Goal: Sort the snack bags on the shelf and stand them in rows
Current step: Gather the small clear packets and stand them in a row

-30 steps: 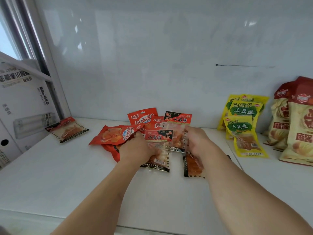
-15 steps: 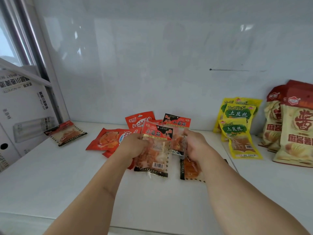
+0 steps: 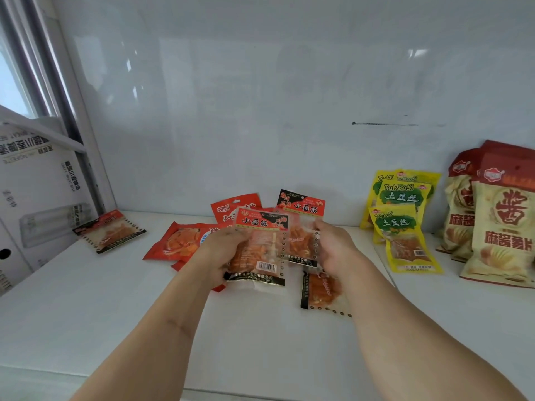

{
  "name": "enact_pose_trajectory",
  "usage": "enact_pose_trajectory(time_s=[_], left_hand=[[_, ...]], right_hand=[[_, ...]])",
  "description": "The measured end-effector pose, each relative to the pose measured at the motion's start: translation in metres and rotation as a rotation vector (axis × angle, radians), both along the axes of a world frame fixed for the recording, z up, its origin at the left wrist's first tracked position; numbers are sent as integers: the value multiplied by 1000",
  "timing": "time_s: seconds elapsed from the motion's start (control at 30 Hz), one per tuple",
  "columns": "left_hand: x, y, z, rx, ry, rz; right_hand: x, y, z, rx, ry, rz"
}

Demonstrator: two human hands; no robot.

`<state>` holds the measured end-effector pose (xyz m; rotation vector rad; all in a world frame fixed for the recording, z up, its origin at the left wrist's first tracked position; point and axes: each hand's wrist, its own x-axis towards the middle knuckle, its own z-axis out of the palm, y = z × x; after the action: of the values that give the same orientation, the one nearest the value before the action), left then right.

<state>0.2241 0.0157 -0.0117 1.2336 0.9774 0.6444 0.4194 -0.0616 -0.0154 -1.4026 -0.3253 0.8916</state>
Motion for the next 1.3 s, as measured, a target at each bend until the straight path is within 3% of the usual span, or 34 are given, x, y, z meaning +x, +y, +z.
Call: enact_pose_trajectory(time_s=[0.27,0.47,0.67,0.93,1.17,1.3], left_hand=[[15,-8,3,54,23,4],[23,-3,-8,221,110,82],[25,-11,-5,189,75,86],[23,-14,-3,87,37,59],[14,-15,-5,171,59,138],[14,-21,-6,143,-24,164]], right_hand=[[-9,3,16,58,-37,136],[-14,1,13,45,-13,242],[-17,-3,13,45,-27,304],[-16,-8,12,64,4,287],[-9,-14,10,45,-31,154],[-3,-19,8,45,8,149]])
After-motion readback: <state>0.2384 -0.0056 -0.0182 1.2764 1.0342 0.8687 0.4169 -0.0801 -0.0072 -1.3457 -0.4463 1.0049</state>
